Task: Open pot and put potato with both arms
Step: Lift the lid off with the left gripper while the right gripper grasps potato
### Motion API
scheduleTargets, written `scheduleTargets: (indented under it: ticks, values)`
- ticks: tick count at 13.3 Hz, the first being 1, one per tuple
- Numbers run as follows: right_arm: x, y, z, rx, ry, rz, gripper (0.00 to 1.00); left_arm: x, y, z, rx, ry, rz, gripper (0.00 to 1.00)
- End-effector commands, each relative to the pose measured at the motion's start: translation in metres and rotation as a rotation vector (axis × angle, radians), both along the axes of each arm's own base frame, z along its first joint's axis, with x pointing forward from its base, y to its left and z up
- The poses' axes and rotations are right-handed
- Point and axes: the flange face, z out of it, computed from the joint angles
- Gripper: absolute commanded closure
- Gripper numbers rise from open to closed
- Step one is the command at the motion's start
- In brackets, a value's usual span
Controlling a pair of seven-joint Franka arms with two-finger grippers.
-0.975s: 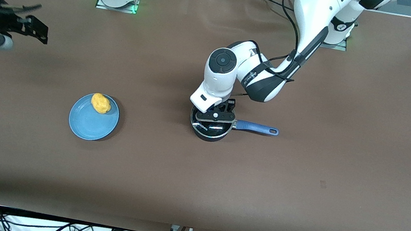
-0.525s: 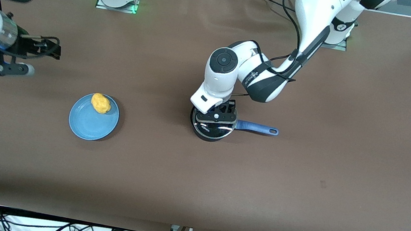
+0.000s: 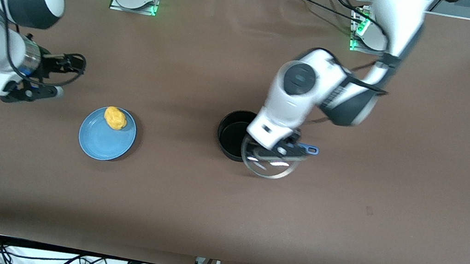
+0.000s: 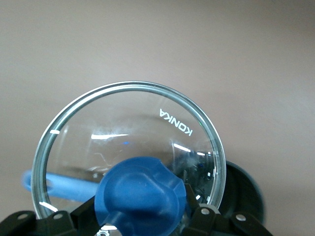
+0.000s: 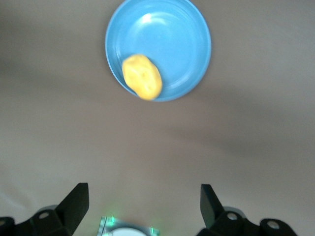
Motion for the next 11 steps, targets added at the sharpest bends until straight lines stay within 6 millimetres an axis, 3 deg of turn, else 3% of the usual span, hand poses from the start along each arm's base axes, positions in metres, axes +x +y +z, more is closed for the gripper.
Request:
scheduleTargets:
  ticks: [1, 5, 7, 11]
  values:
    - [-0.020, 0.017, -0.058, 0.040, -0.028, 0.058, 0.00, 0.006, 0.103, 0.017, 0.016, 0.024, -0.108, 0.48]
    - [-0.032, 0.032, -0.132, 0.075, -0.103, 0.211, 0.00, 0.030, 0.260, 0.002, -0.033, 0.062, -0.282, 0.48]
    - [-0.025, 0.031, -0.164, 0.091, -0.129, 0.313, 0.00, 0.030, 0.320, -0.014, -0.018, 0.078, -0.332, 0.48]
    - [-0.018, 0.031, -0.201, 0.098, -0.164, 0.397, 0.00, 0.017, 0.436, -0.051, -0.035, 0.057, -0.419, 0.47]
